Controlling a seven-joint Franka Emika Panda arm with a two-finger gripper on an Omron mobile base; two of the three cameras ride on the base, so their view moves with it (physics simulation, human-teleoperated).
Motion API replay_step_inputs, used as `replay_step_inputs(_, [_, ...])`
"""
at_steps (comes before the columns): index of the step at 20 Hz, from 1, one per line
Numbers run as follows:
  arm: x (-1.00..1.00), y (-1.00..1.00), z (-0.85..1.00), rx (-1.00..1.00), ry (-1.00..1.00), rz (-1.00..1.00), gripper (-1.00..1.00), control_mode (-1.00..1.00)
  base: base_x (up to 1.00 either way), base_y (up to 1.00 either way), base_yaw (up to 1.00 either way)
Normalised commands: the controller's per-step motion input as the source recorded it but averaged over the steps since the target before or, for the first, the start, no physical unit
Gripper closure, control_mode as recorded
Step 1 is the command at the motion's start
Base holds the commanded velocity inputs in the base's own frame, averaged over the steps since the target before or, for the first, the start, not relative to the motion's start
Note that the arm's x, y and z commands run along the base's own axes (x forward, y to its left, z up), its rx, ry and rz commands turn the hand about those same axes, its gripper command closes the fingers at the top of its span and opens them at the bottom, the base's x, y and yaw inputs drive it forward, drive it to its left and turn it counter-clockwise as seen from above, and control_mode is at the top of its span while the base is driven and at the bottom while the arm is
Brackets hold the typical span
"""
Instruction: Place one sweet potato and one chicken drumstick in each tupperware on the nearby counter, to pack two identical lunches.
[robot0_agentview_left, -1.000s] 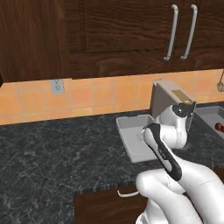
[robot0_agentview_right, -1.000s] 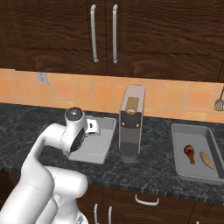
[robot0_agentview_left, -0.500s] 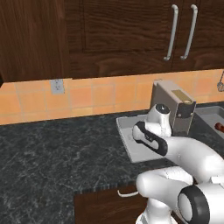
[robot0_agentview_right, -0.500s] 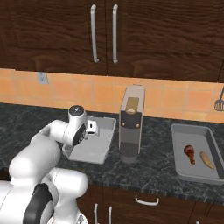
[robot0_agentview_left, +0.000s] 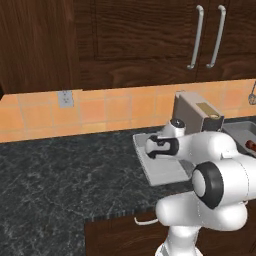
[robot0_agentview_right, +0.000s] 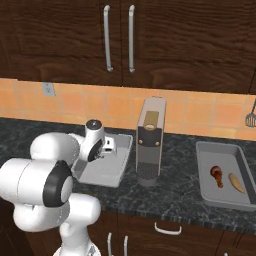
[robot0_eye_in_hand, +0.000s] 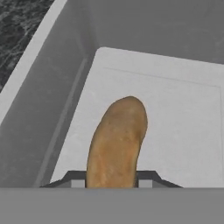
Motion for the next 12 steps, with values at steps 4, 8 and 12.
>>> replay_step_inputs(4, [0.17,-0.01,-0.52,0.0,0.0,0.0,1.0,-1.0,0.0,0.0,0.0])
replay_step_inputs(8, [-0.07,-0.01,0.03,0.0,-0.05,0.0,-1.0,-1.0,0.0,0.0,0.0])
replay_step_inputs(12, [-0.41,0.0,0.41,0.0,-0.06,0.0,-1.0,-1.0,0.0,0.0,0.0])
